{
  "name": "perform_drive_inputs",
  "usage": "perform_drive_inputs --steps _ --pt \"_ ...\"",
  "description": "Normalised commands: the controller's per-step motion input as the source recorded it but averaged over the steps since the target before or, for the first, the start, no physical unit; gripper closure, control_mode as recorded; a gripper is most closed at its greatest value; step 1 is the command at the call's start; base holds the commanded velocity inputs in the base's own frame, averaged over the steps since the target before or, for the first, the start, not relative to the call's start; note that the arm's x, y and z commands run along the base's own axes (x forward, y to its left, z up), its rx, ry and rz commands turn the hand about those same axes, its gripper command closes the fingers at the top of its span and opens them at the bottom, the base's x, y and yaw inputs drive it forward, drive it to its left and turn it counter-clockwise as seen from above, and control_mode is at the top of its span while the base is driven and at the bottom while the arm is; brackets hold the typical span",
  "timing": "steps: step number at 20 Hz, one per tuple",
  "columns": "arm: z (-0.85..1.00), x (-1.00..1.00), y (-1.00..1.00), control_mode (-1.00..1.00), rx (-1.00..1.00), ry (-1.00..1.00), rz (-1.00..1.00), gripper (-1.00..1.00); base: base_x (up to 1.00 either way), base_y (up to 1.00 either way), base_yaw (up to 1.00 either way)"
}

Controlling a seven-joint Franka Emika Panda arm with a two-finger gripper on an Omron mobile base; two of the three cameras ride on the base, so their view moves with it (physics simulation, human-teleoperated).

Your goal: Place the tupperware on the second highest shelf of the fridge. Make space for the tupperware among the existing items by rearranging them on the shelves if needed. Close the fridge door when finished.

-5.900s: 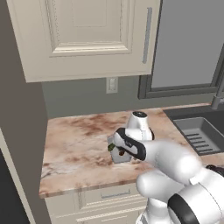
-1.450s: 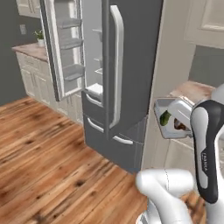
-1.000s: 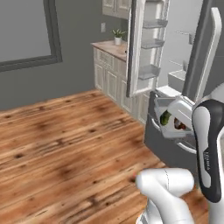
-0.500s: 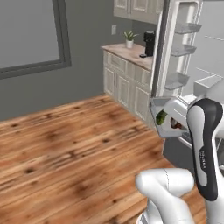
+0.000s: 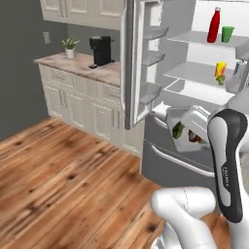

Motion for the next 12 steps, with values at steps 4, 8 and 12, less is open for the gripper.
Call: perform_drive_inputs --steps 4,8,12 --pt "0.00 0.00 0.00 1.00 0.00 0.00 0.00 1.00 0.39 0.59 -0.66" --pt "0.00 0.00 0.00 1.00 0.00 0.00 0.00 1.00 0.34 0.69 -0.61" --pt "0.00 0.00 0.00 1.00 0.00 0.00 0.00 1.00 0.33 0.62 -0.58"
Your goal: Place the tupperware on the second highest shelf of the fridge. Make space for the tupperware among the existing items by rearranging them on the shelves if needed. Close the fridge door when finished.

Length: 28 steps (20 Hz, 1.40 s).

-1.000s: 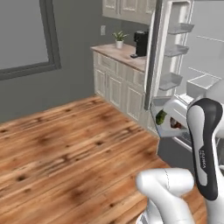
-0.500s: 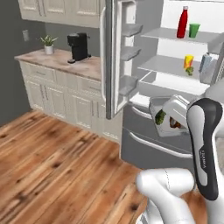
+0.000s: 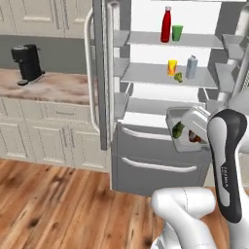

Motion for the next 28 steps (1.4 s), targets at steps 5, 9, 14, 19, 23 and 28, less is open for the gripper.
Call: perform_drive_inputs --steps 5,9,14,19,23,28 --pt "0.00 0.00 0.00 1.00 0.00 0.00 0.00 1.00 0.38 0.53 -0.51" --pt "0.00 0.00 0.00 1.00 0.00 0.00 0.00 1.00 0.46 0.26 -0.43" --pt "0.00 0.00 0.00 1.00 0.00 0.00 0.00 1.00 0.63 0.18 -0.33" --pt "0.00 0.00 0.00 1.00 0.00 0.00 0.00 1.00 0.69 0.42 -0.26" --pt "0.00 0.00 0.00 1.00 0.00 0.00 0.00 1.00 0.73 0.56 -0.14" --pt "0.00 0.00 0.00 1.00 0.00 0.00 0.00 1.00 0.75 0.19 -0.08"
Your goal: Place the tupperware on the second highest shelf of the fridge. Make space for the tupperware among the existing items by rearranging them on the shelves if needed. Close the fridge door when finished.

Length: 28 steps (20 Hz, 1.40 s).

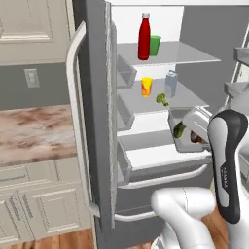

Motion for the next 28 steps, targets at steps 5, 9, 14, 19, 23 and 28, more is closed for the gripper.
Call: perform_drive_inputs --steps 5,9,14,19,23,28 --pt "0.00 0.00 0.00 1.00 0.00 0.00 0.00 1.00 0.62 -0.02 -0.01" --pt "0.00 0.00 0.00 1.00 0.00 0.00 0.00 1.00 0.69 0.03 0.00" --pt "0.00 0.00 0.00 1.00 0.00 0.00 0.00 1.00 0.62 0.00 0.03" --pt "-0.30 0.21 0.06 -1.00 -0.02 -0.02 0.03 1.00 0.18 0.00 0.03" --pt "-0.43 0.55 0.23 -1.00 -0.02 0.00 0.05 1.00 0.00 0.00 0.00" --pt "-0.09 0.68 0.28 -1.00 0.00 0.00 0.04 1.00 0.00 0.00 0.00"
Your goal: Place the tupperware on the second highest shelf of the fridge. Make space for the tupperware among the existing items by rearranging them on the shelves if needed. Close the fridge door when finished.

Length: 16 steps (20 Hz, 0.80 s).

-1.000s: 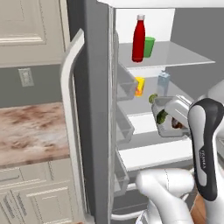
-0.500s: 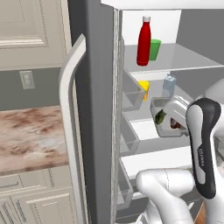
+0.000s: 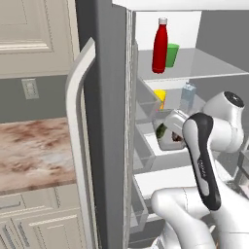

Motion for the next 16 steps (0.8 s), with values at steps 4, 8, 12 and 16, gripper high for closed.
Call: perform_drive_inputs --steps 4,8,12,16 --pt "0.00 0.73 0.30 -1.00 0.00 0.00 0.00 1.00 0.00 0.00 0.00" --pt "-0.03 0.65 0.25 -1.00 0.01 0.00 0.00 1.00 0.00 0.00 0.00" --pt "-0.16 0.76 0.09 -1.00 0.07 0.00 0.01 1.00 0.00 0.00 0.00" --pt "-0.36 0.62 0.00 -1.00 0.12 0.00 0.04 1.00 0.00 0.00 0.00"
